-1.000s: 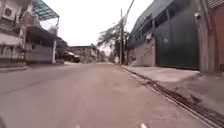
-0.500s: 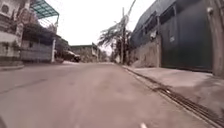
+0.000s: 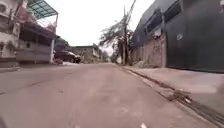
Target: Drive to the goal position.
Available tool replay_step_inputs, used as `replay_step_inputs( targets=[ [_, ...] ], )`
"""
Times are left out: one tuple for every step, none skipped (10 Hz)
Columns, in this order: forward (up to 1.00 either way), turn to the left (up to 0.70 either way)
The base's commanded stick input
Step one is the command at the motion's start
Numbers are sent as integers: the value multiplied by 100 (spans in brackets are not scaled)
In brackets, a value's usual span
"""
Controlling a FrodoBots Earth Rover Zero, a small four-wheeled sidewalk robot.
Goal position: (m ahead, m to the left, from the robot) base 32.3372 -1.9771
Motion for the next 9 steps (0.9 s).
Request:
replay_step_inputs(
  targets=[
    [100,0],
    [100,0],
    [100,0],
    [100,0],
    [100,0],
    [100,0],
    [100,0],
    [100,0],
    [100,0]
  ],
)
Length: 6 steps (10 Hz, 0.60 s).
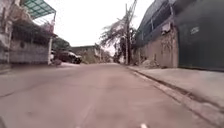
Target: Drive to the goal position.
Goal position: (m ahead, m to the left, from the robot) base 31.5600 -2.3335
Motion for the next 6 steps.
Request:
replay_step_inputs(
  targets=[
    [100,0],
    [100,0],
    [100,0],
    [100,0],
    [100,0],
    [100,0]
  ],
)
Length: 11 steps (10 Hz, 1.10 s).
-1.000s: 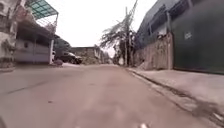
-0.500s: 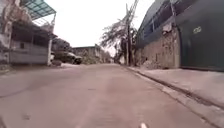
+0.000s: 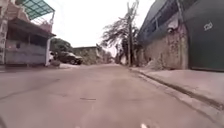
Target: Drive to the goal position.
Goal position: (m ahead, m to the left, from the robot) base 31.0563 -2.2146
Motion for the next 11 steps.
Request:
replay_step_inputs(
  targets=[
    [100,0],
    [100,0],
    [100,0],
    [100,0],
    [100,0],
    [100,0],
    [100,-14],
    [100,-27],
    [100,-27],
    [100,0],
    [100,0]
  ],
)
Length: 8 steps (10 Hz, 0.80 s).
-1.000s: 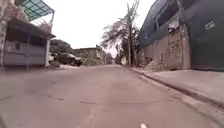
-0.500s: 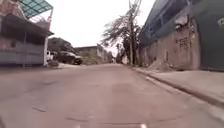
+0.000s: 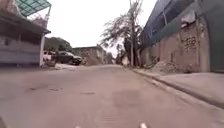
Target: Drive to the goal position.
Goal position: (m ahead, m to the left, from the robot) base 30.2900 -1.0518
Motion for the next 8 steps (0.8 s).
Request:
replay_step_inputs(
  targets=[
    [100,0],
    [100,-10],
    [100,-27],
    [100,-27],
    [100,-18],
    [100,0],
    [100,0],
    [100,0]
  ],
)
